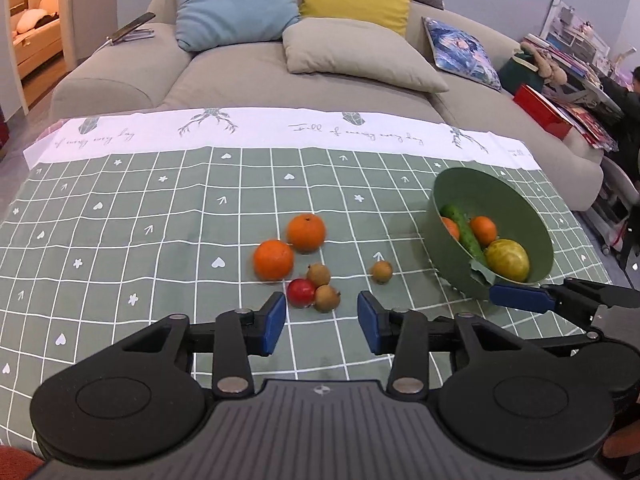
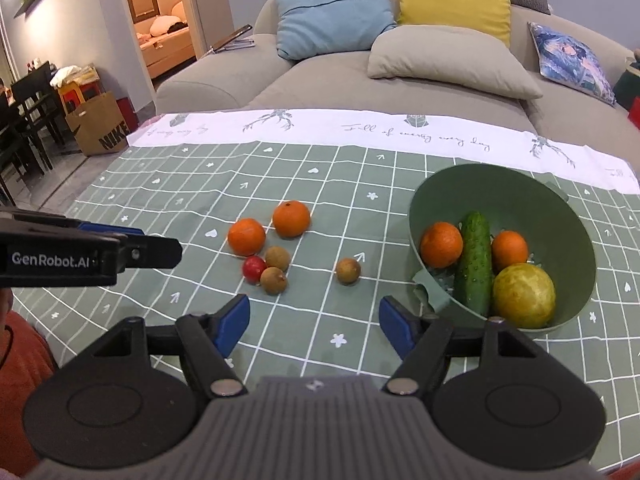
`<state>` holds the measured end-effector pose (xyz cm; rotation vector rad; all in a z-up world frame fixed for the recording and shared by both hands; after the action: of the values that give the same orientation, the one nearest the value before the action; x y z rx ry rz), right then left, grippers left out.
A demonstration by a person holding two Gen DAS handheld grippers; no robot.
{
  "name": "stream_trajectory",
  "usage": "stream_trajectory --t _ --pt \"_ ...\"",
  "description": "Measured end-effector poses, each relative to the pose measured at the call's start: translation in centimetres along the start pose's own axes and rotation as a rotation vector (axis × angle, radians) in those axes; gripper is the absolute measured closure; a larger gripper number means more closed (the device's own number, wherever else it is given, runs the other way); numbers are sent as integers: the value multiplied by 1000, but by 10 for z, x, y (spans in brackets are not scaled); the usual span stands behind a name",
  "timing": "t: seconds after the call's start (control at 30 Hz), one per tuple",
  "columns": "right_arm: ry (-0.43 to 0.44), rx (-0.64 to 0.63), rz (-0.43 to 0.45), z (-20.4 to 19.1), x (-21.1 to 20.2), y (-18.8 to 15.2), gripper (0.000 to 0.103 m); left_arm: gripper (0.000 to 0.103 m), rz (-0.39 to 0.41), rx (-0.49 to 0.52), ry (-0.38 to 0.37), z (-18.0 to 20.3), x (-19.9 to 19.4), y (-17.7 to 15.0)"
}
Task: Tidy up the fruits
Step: 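Grasp a mandarin with the left tool while the right tool grasps a brown longan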
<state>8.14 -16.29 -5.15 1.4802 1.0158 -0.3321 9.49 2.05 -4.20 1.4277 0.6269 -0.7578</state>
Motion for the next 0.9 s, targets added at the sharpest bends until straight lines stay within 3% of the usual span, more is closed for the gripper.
stream_trajectory --t 0.13,0.27,0.43,0.7,0.9 --pt "-20 -42 3 -4 6 3 37 55 -17 -45 -12 -7 9 1" --pt "-40 -88 -18 -5 20 8 53 56 -49 -74 -19 -13 19 3" --pt "-69 -119 -50 -3 43 11 64 64 -51 -46 22 -16 31 4" --pt "-119 -178 -97 -5 82 13 65 67 -57 36 49 -17 63 8" --pt "-180 -220 -122 -7 106 14 68 56 -56 4 35 -21 86 12"
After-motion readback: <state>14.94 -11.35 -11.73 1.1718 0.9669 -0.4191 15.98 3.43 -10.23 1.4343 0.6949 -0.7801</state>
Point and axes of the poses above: each gripper's, at about its wrist camera, not at the fingertips, and x roughly the way its jaws point, z to its right, y to its top, the point moved 1 cm from there along x, roughly the way its jaws point, and after that the axes turned 7 degrees about y, right-handed, at the moved point
